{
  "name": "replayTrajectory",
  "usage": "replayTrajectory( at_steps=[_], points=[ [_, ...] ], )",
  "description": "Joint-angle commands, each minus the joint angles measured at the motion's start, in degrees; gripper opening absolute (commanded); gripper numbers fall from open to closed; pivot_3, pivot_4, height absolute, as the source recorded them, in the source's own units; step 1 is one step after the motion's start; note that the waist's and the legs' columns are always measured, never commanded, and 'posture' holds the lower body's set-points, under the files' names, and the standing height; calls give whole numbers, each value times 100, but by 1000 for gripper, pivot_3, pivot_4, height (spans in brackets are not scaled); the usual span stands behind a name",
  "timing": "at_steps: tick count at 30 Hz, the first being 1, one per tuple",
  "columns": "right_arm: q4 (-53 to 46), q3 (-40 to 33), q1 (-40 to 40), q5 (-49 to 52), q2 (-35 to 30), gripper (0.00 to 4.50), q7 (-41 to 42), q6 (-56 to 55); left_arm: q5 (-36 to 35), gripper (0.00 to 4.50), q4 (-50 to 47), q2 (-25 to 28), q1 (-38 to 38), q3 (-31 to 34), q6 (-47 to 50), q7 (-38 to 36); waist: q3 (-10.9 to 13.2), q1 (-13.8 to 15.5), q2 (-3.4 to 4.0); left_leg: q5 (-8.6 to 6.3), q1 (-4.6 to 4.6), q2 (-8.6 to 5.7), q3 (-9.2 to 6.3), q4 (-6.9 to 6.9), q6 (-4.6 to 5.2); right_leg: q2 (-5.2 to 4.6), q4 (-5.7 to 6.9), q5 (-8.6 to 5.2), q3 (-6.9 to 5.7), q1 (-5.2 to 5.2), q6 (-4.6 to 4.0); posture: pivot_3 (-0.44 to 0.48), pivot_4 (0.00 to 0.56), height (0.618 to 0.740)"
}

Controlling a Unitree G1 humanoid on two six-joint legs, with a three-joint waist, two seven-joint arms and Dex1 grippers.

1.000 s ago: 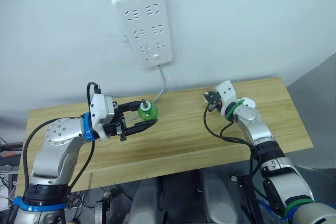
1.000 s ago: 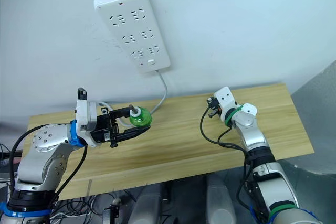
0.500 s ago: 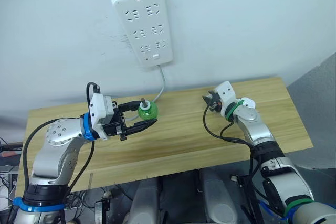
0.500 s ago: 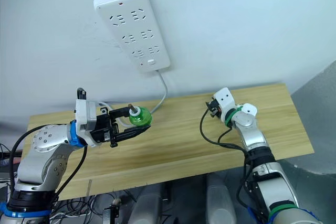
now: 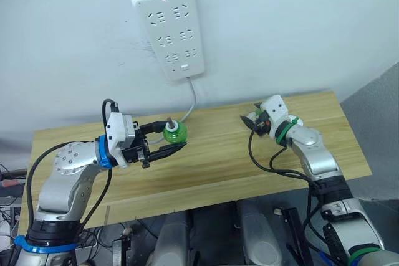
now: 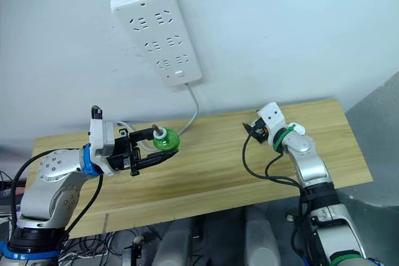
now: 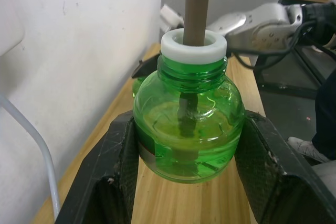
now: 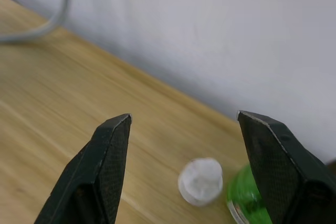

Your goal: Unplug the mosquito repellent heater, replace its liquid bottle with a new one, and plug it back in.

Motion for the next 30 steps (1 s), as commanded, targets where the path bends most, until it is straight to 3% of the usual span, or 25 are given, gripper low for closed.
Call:
replayTrajectory(
  at_steps=[1, 11, 20, 30],
  points=[
    [-1336, -54, 320, 321, -75, 3338, 103, 671, 1, 2224, -174, -130, 161, 172, -265, 100, 0, 0, 0, 0, 0, 0, -1, 0, 0, 0, 0, 0, 0, 0, 0, -172, 343, 734],
    [-3068, 43, 1055, 516, -10, 3338, -182, 1854, 125, 2224, -351, -383, 638, 197, -561, 450, -40, 4, -1, 0, 0, 0, -4, 1, 0, -1, -2, 0, 0, 2, 0, -173, 305, 734],
    [-3570, 99, 1509, 599, -75, 3338, -184, 2108, 174, 2224, -472, -450, 958, 245, -675, 650, -253, 12, 0, -7, 1, 0, -4, -4, 12, 2, -20, 0, 0, 9, 0, -165, 290, 734],
    [-4151, 223, 1997, 741, -71, 3338, -291, 2504, 207, 2224, -644, -513, 1132, 225, -636, 972, -294, 11, 2, -19, 3, -1, -7, -3, 32, 5, -26, 0, 0, 15, 0, -173, 291, 734]
  ],
)
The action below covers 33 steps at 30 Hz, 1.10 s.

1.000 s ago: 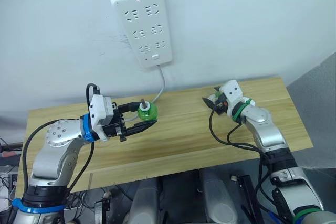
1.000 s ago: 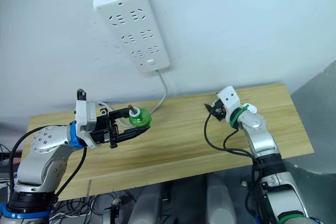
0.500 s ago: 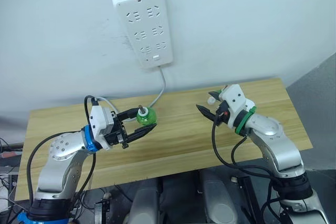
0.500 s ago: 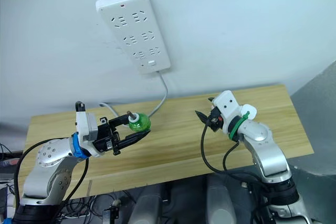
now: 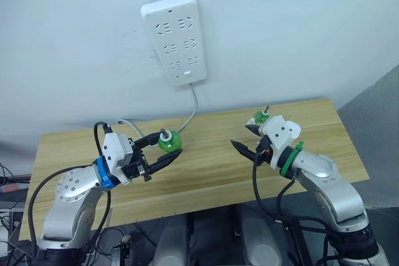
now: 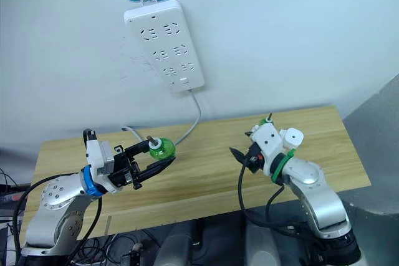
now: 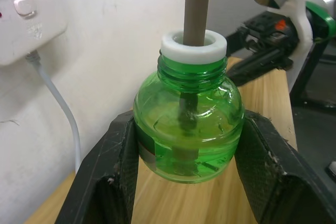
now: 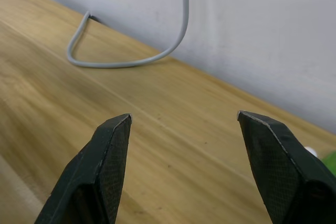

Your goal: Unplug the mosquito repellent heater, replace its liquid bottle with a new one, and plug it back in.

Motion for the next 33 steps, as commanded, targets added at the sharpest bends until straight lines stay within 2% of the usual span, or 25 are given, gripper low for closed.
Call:
replayTrajectory(
  at_steps=[1, 11, 33],
  points=[
    [-432, 15, 126, 145, -29, 3338, -50, 108, -19, 2224, -299, -23, 91, 92, -46, 105, -1, -1, -1, 0, 0, 0, 0, 0, 0, 0, 0, 0, 0, 0, 0, -174, 292, 734],
    [-770, 53, 308, 261, -90, 3338, -103, 403, 0, 2224, -364, -106, 438, 71, -187, 139, -7, -3, 0, -1, 1, 0, 1, 0, 1, 1, -1, 0, 2, 2, 0, -175, 297, 734],
    [-919, 124, 351, 451, -211, 3338, -231, 504, 29, 2224, -370, -123, 447, 101, -175, 165, -88, -1, -1, -3, 3, 0, 0, 1, 5, 3, -4, 0, 2, 6, 0, -178, 299, 734]
  ],
)
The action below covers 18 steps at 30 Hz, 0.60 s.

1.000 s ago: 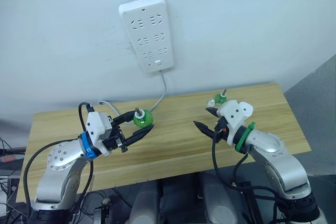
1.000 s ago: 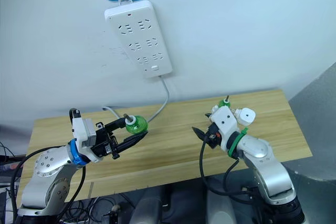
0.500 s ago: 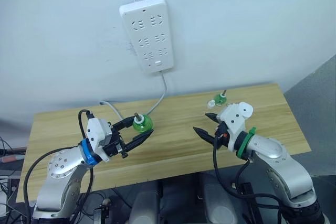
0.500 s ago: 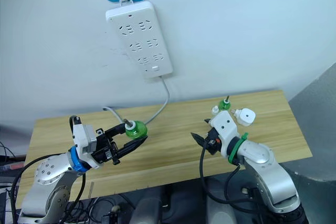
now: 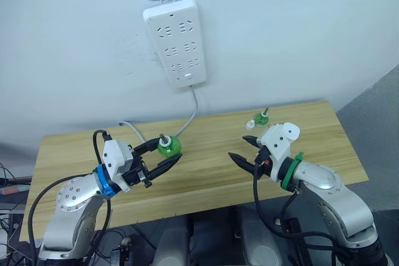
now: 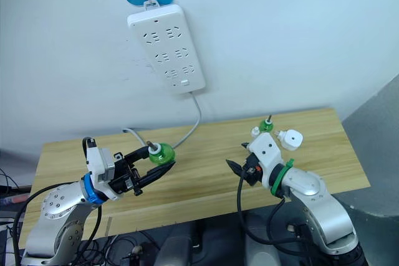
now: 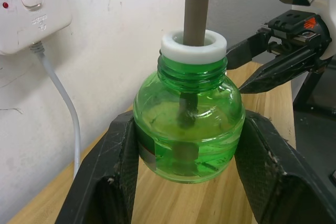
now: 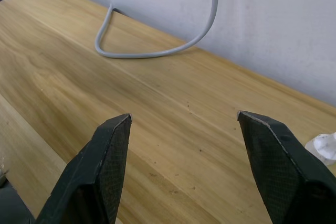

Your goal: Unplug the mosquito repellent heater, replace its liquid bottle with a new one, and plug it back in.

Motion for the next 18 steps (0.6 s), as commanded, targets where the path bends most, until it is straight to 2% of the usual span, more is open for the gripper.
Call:
replayTrajectory(
  at_steps=[1, 18],
  points=[
    [-271, 6, 25, 71, -14, 3338, -47, -57, 7, 2224, -241, 2, 59, 102, -136, 30, 0, 0, 0, 0, 0, 0, 0, 0, 0, 0, 0, 0, 0, 0, 0, -178, 299, 734],
    [-301, 7, 42, 142, -89, 3338, -77, -53, 14, 2224, -182, -8, 31, 98, -151, 21, -1, 0, 0, 0, 0, 0, 0, 0, 1, 0, -1, 0, 0, 1, 0, -181, 305, 734]
  ],
)
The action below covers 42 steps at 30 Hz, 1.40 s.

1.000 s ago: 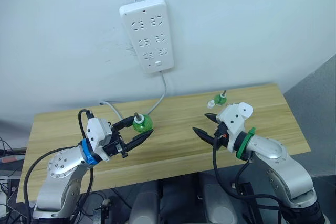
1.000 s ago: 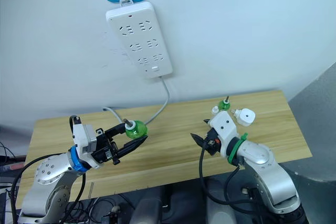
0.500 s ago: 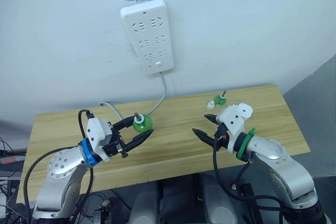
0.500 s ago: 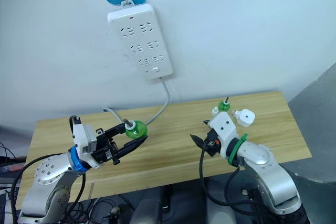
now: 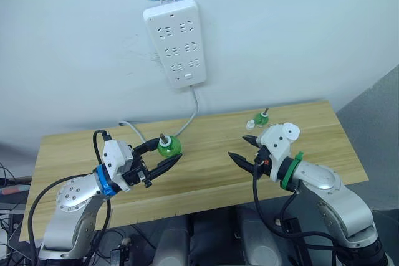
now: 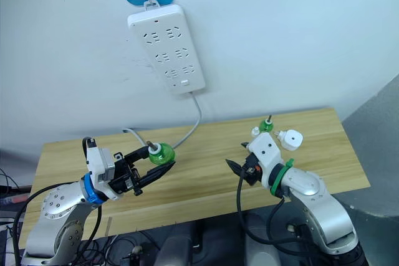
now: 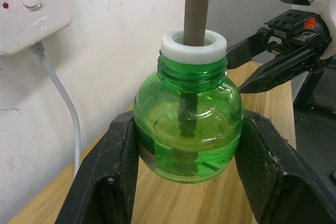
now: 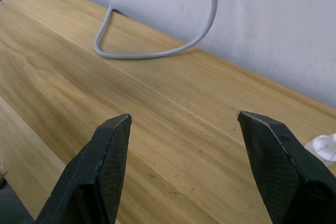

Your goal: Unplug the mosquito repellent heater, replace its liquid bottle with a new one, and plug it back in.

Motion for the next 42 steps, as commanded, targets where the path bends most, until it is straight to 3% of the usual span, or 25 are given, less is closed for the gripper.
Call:
replayTrajectory(
  at_steps=[1, 23, 28, 37, 40, 42],
  points=[
    [-302, -19, 54, 93, -37, 3338, -4, -35, 14, 2224, -181, -8, 38, 95, -152, 18, 0, 0, 0, 0, 0, 0, 0, 0, 0, 0, 0, 0, 0, 0, 0, -181, 305, 734],
    [-319, -36, 39, 240, -140, 3338, 41, 23, 33, 2224, -220, -32, 98, 108, -164, 14, -1, 0, -1, 0, 0, 0, 0, 0, 0, 0, 0, 0, 0, 1, 0, -172, 295, 734],
    [-325, -44, 38, 322, -171, 4467, 48, 53, 28, 2224, -214, -25, 103, 112, -168, 1, -2, 0, -1, 0, 0, 0, 0, 0, 0, 0, 0, 0, 0, 1, 0, -173, 293, 734],
    [-344, -40, 27, 330, -218, 4467, 50, 39, 26, 2224, -205, -30, 96, 104, -175, -13, -4, 0, -1, 0, 0, 0, 0, 0, 0, 0, 0, 0, 0, 1, 0, -173, 293, 734],
    [-336, -35, 19, 324, -224, 3870, 53, 26, 32, 2224, -191, -30, 95, 106, -182, -17, -4, 0, -1, 0, 1, 0, 0, 0, 0, 0, 0, 0, 0, 1, 0, -172, 292, 734],
    [-330, -28, 14, 324, -232, 3177, 64, 18, 32, 2224, -190, -30, 96, 107, -182, -20, -4, 0, -1, 0, 0, 0, 0, 0, 0, 0, 0, 0, 0, 1, 0, -172, 292, 734]
  ],
)
